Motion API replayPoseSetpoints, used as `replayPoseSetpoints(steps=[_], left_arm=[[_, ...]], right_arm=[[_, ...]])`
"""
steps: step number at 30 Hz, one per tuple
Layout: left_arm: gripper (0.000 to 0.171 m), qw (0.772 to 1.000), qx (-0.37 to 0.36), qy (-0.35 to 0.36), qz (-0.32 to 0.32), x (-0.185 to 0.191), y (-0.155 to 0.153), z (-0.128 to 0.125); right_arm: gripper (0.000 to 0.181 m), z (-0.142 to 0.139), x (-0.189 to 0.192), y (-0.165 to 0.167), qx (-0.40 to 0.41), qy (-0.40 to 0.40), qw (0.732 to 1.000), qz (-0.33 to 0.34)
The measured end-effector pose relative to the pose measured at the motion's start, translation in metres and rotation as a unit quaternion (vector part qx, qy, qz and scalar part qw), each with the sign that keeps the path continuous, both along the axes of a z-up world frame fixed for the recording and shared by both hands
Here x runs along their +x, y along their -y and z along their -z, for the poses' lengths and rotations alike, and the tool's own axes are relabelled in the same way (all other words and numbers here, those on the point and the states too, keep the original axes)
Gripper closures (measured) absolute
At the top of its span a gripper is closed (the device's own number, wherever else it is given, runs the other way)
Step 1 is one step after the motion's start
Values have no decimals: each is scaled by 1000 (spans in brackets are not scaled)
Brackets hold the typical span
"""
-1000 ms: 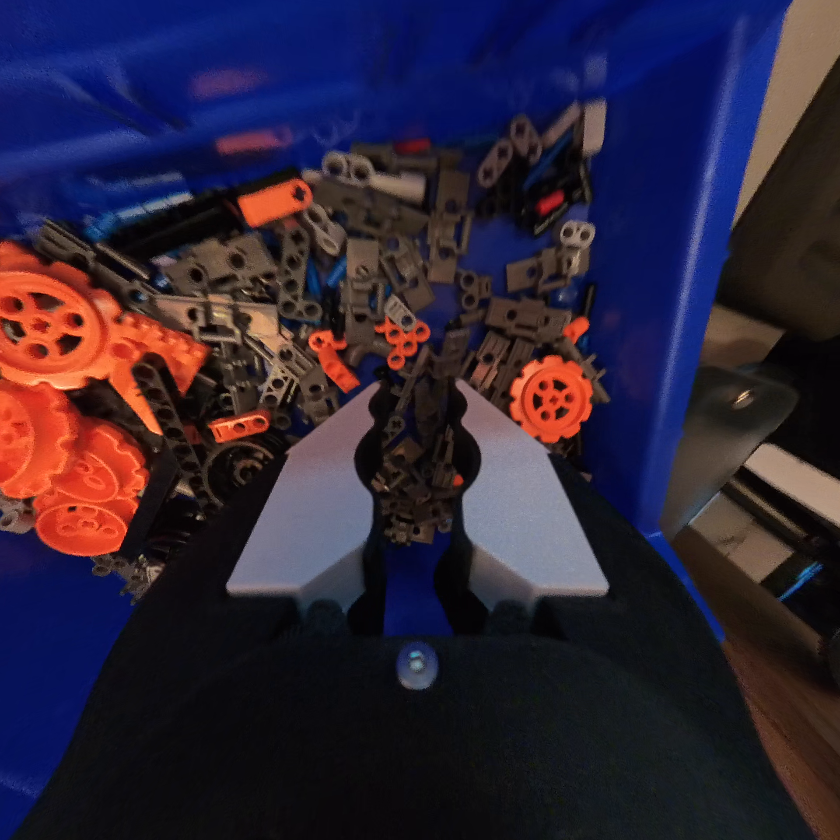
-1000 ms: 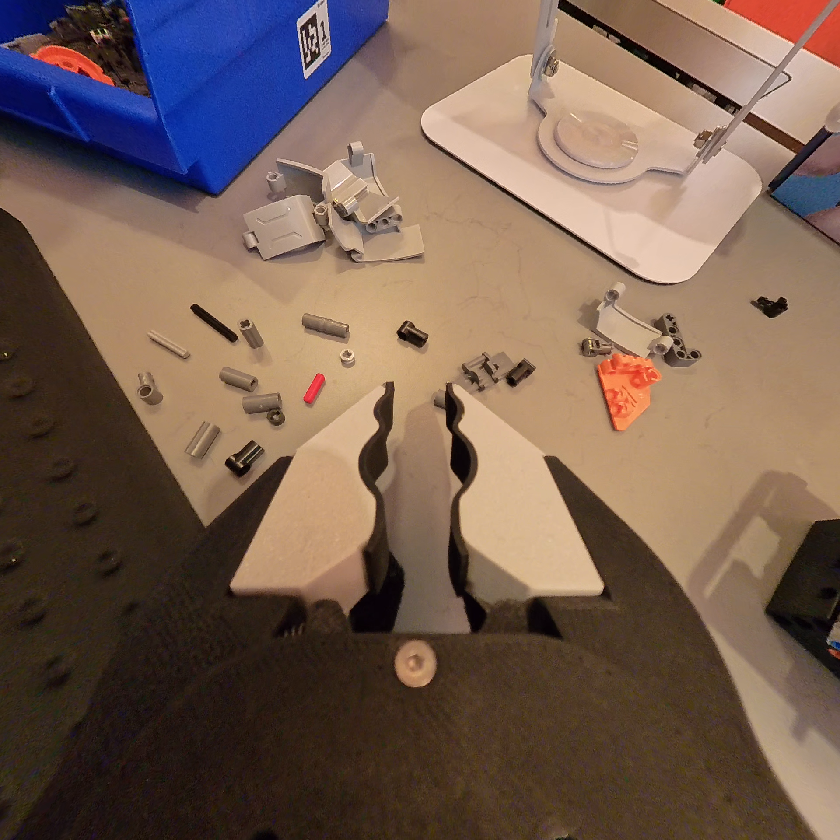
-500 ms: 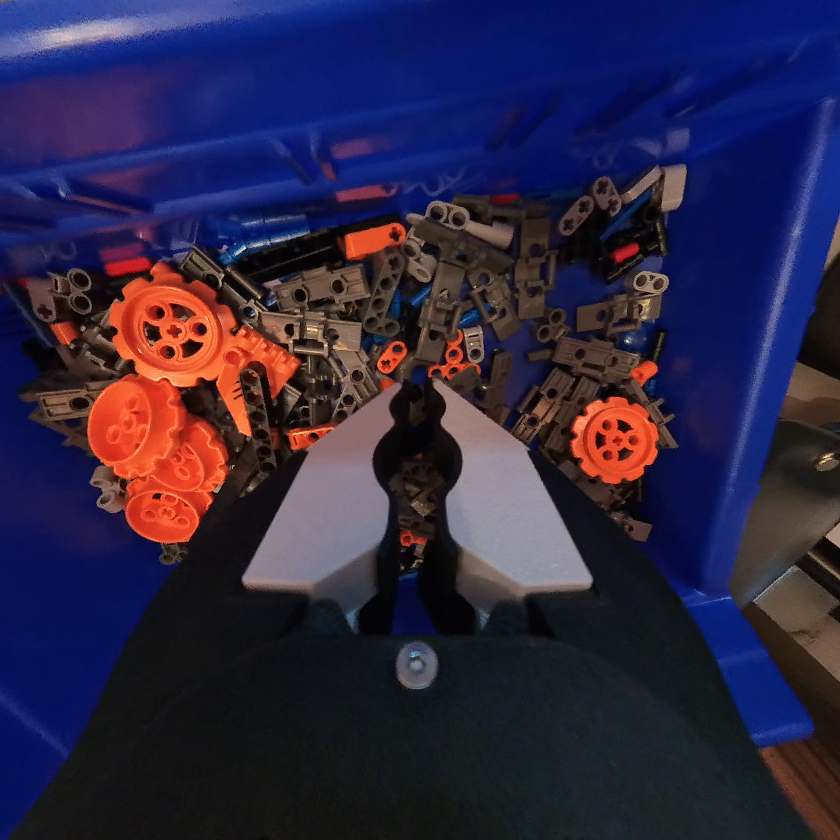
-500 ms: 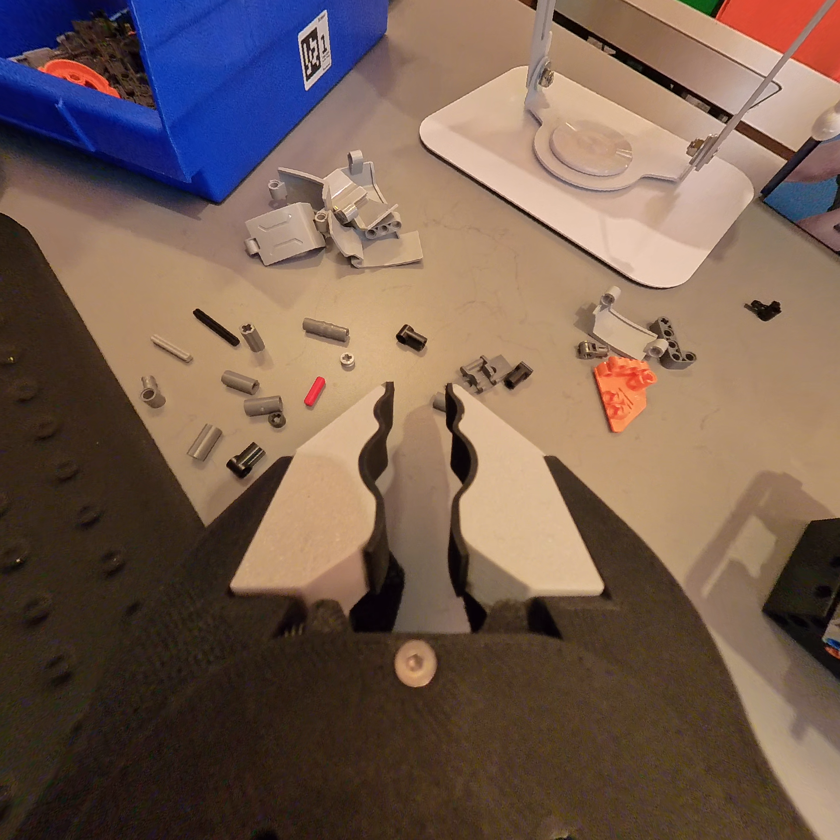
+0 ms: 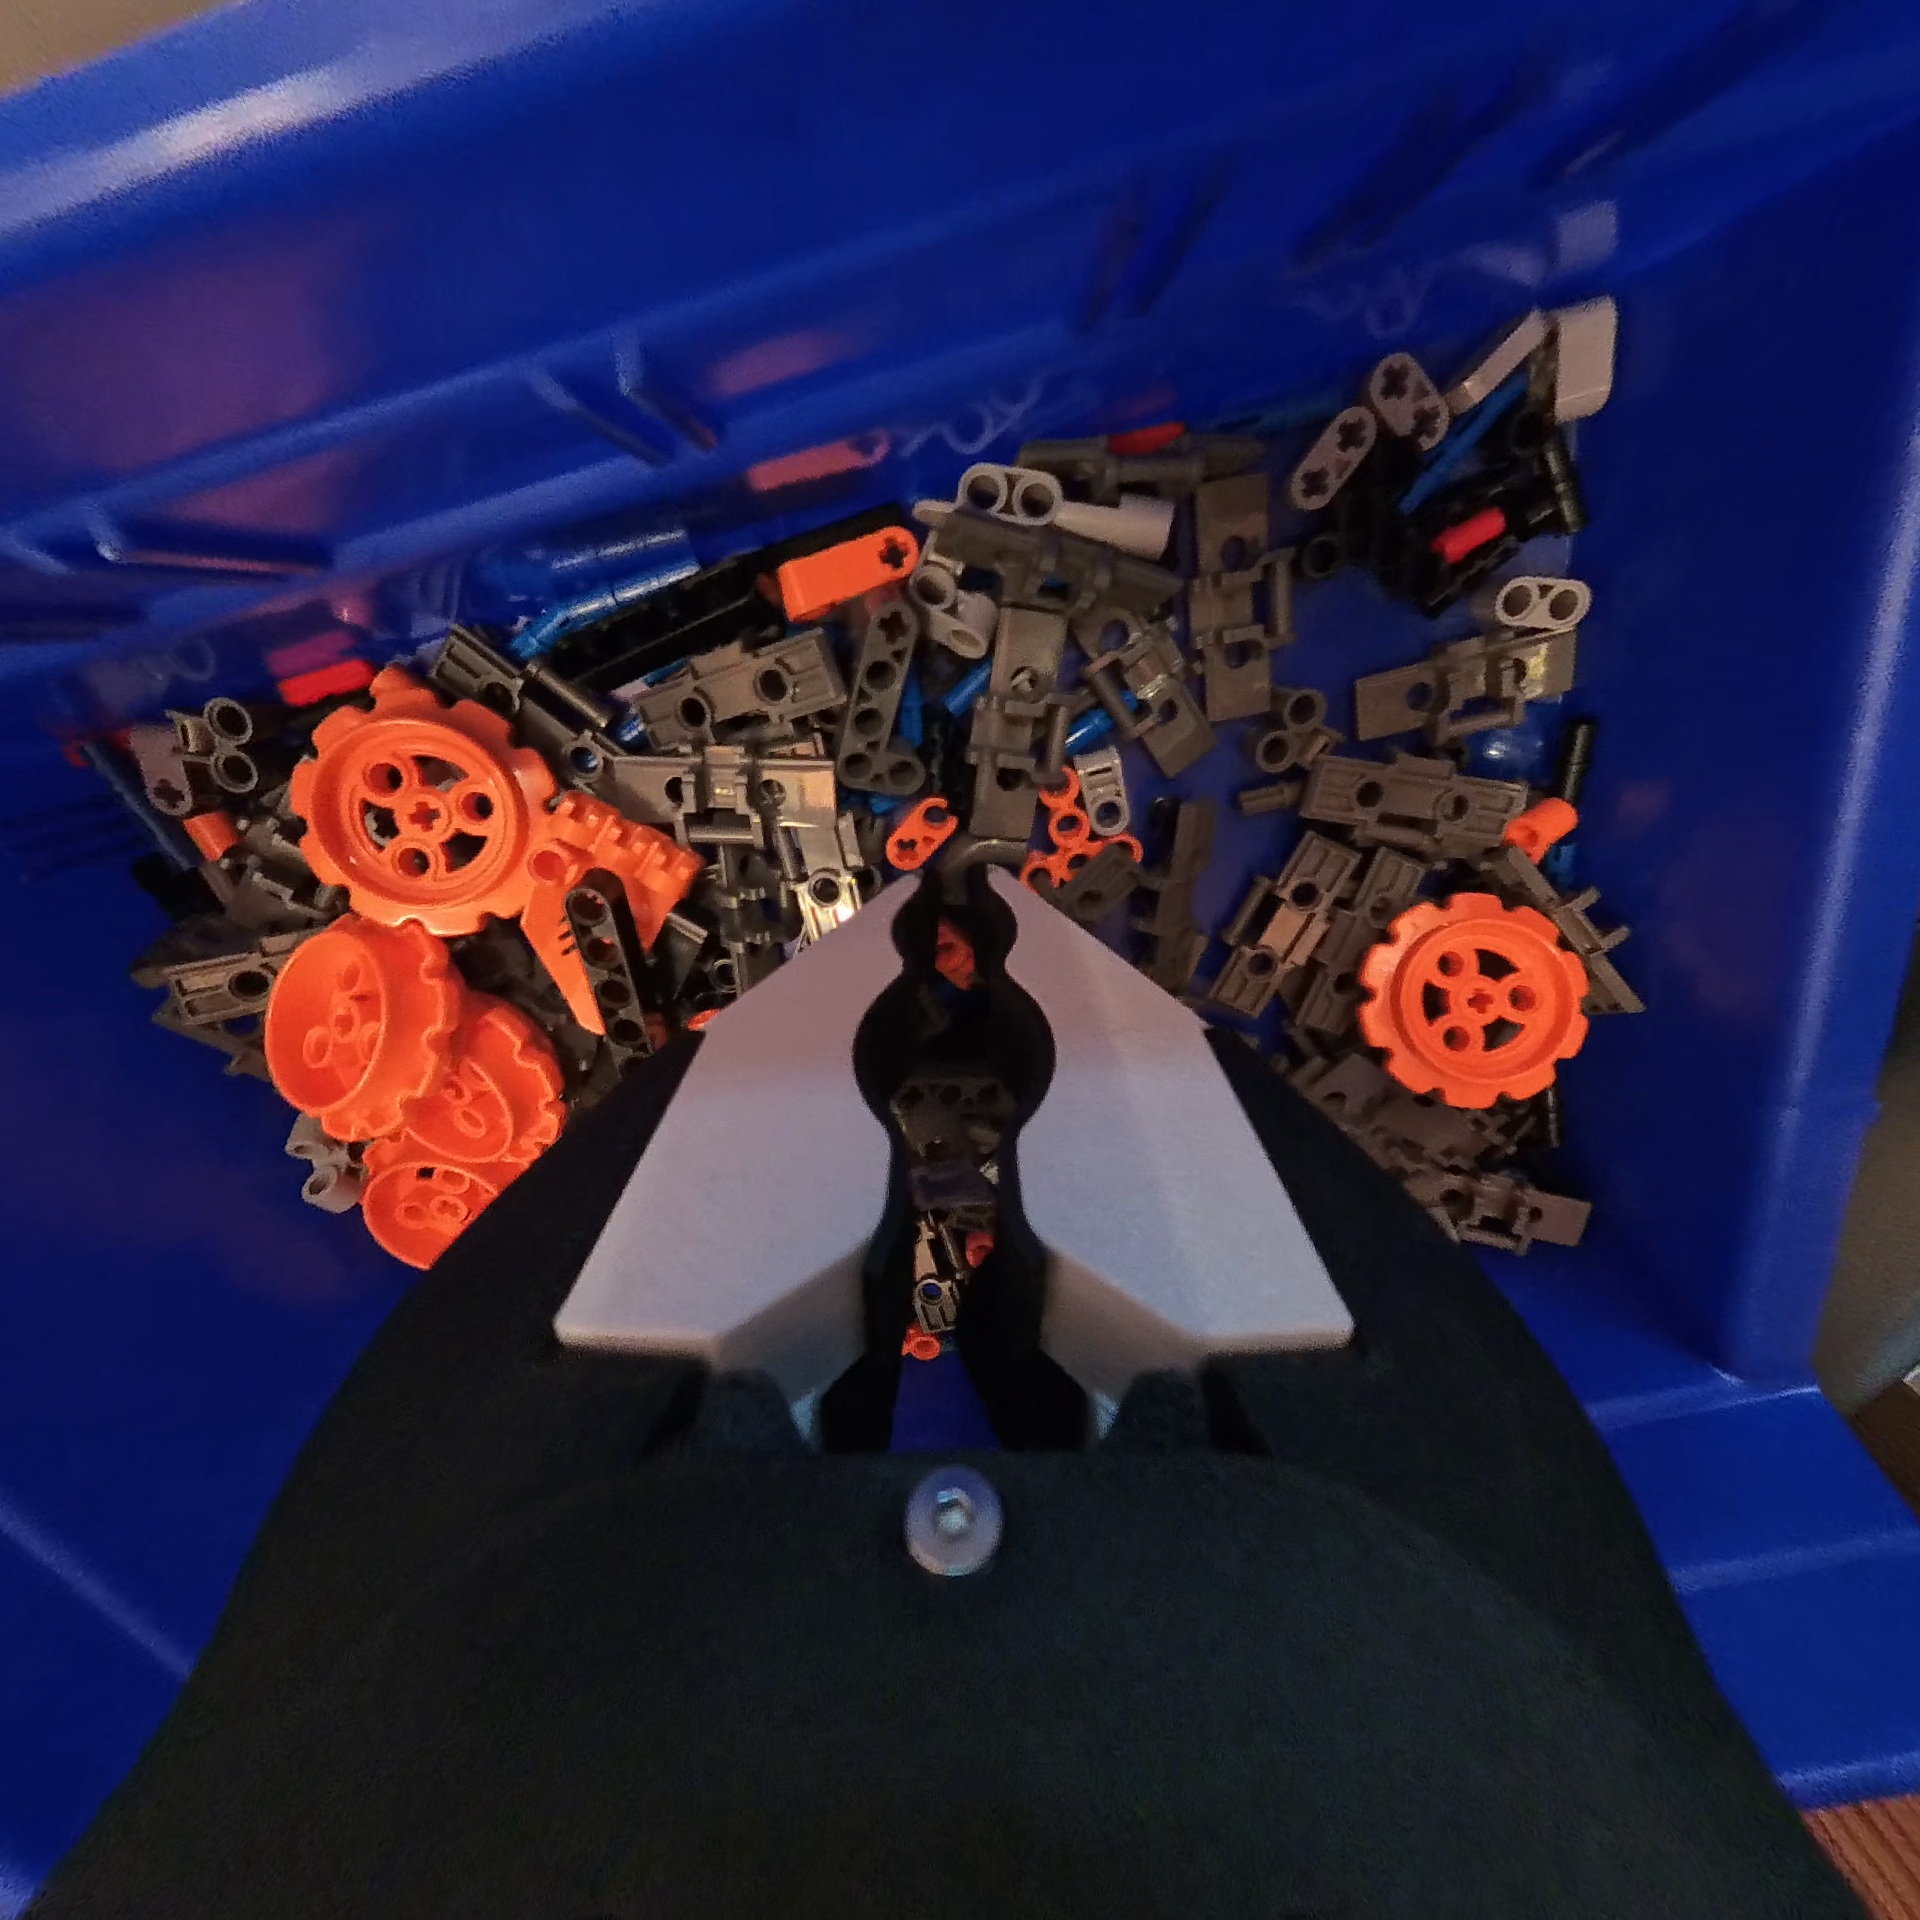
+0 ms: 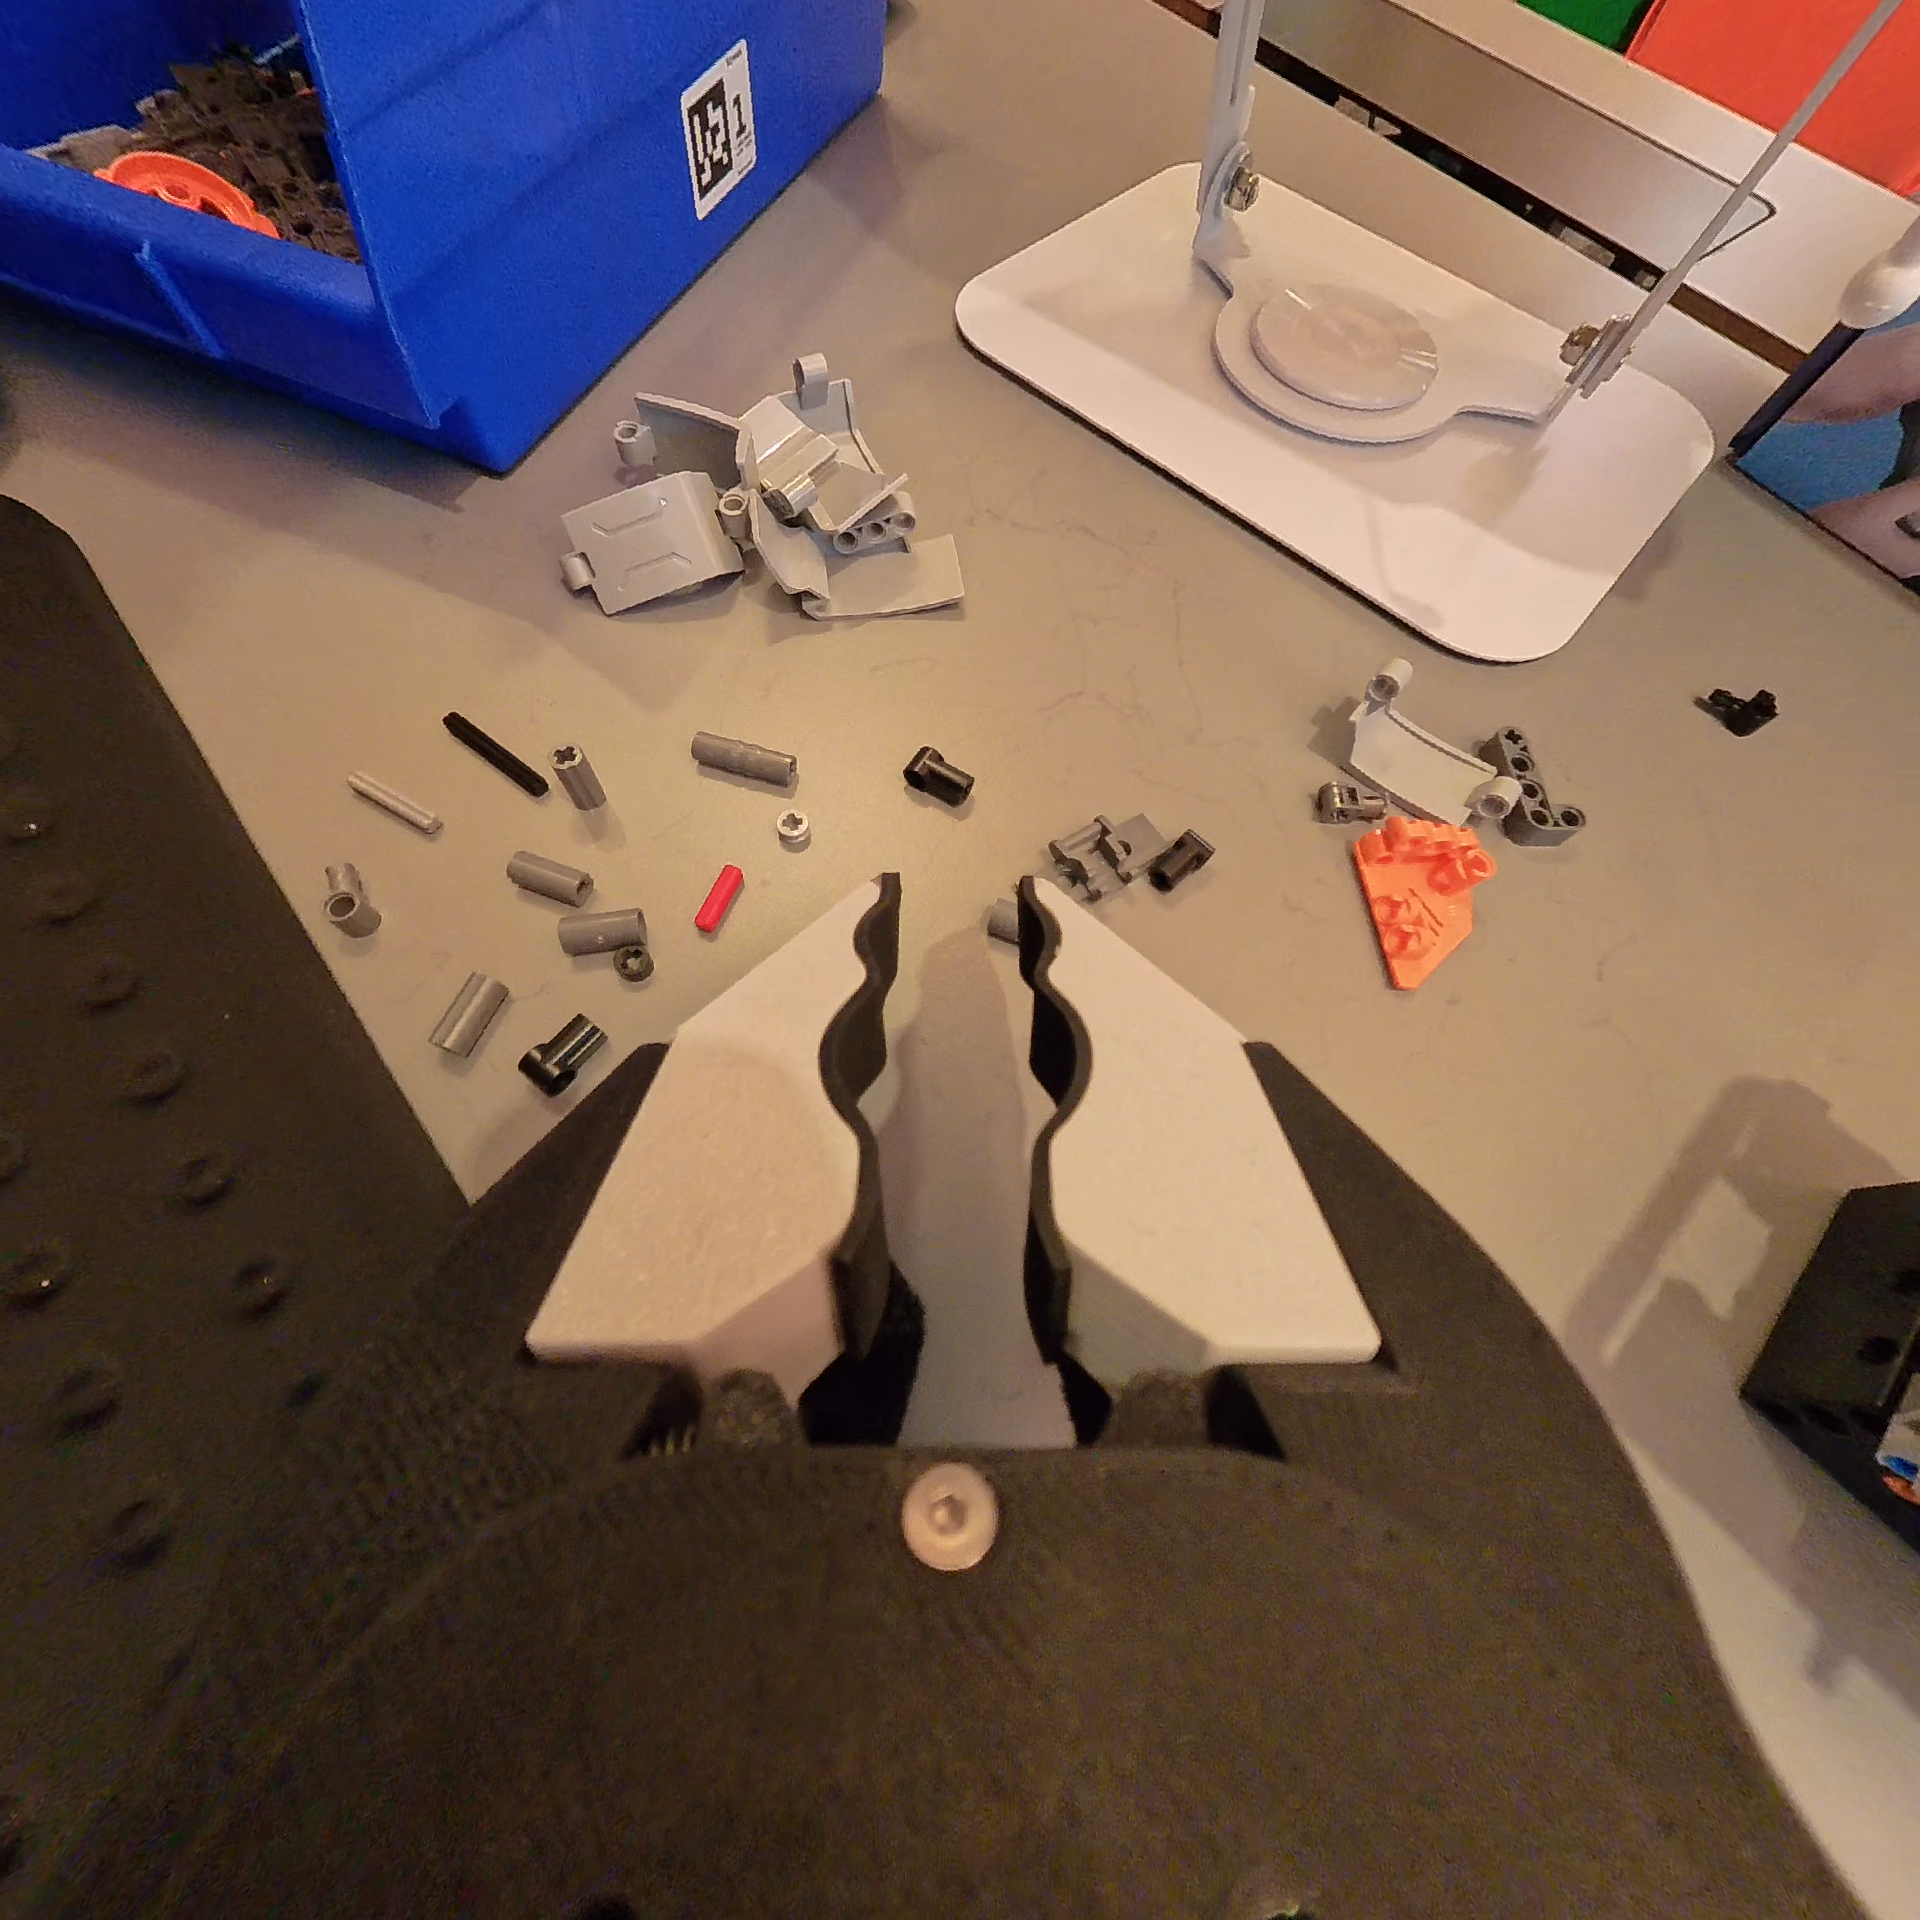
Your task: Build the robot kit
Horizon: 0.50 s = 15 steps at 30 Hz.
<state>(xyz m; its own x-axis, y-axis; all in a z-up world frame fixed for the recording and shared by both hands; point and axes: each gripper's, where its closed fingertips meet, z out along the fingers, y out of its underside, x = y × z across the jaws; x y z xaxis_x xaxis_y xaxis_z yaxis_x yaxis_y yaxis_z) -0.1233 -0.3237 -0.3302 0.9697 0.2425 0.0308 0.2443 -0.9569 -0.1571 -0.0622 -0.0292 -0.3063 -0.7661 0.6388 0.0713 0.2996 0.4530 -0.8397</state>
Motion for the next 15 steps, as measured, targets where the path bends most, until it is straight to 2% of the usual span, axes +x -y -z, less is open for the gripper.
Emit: replayPoseSetpoints(steps=[3, 15], left_arm=[[156, 1000, 8, 24, 2, 7, -1, 0], [164, 998, 23, 66, 9, 20, -3, 2]], right_arm=[[161, 0, 0, 0, -1, 0, 1000, 0], [161, -2, 0, 0, -5, -3, 1000, -1]])
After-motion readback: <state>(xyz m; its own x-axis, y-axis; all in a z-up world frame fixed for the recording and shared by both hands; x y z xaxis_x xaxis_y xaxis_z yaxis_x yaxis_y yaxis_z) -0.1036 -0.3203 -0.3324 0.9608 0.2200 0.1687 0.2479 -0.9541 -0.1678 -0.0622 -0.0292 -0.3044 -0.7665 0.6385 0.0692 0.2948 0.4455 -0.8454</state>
